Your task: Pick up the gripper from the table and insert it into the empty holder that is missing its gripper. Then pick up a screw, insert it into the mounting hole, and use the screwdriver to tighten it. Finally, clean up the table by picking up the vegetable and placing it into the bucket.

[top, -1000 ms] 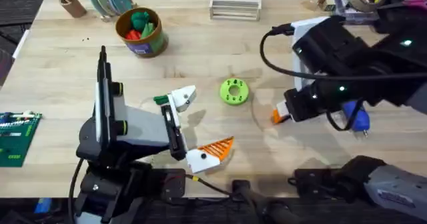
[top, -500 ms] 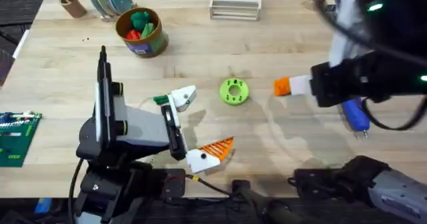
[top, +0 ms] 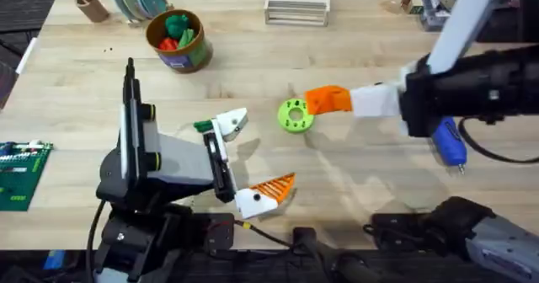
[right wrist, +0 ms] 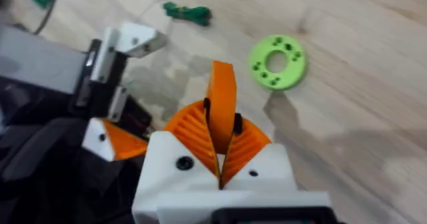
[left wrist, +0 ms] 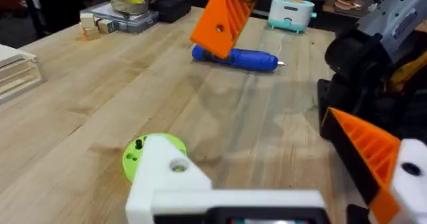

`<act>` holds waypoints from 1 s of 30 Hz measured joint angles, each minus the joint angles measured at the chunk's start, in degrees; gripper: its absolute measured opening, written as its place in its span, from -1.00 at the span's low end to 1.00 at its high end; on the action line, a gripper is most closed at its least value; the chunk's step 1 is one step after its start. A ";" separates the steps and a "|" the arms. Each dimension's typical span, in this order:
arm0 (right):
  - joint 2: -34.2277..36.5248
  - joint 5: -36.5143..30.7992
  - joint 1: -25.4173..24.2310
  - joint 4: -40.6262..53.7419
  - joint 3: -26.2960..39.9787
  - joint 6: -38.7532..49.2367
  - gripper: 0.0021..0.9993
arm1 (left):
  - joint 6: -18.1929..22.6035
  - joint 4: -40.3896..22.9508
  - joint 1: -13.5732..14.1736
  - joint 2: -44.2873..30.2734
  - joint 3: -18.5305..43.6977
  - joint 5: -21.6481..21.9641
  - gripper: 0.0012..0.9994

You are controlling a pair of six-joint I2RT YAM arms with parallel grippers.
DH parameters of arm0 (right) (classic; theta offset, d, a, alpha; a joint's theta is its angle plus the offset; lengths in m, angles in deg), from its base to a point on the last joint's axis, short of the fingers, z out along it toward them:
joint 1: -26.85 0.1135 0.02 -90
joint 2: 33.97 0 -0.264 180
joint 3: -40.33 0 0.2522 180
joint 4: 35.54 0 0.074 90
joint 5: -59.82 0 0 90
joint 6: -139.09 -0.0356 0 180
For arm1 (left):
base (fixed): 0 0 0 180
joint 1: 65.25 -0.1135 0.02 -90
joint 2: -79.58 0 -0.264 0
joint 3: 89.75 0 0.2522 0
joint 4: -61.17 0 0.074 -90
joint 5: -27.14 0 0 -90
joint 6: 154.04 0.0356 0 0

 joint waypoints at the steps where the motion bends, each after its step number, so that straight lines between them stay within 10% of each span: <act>1: 0.62 2.04 0.00 -0.54 0.00 0.53 -0.98 | 0.00 0.00 0.00 0.00 0.00 0.00 0.99; 15: 13.60 26.67 0.00 -10.28 0.00 5.94 -0.98 | 0.00 0.00 0.00 0.00 0.00 0.00 0.99; 30: 13.60 35.48 -6.75 -15.04 -7.70 5.88 -0.98 | 0.00 -0.02 0.00 0.00 0.00 0.00 0.99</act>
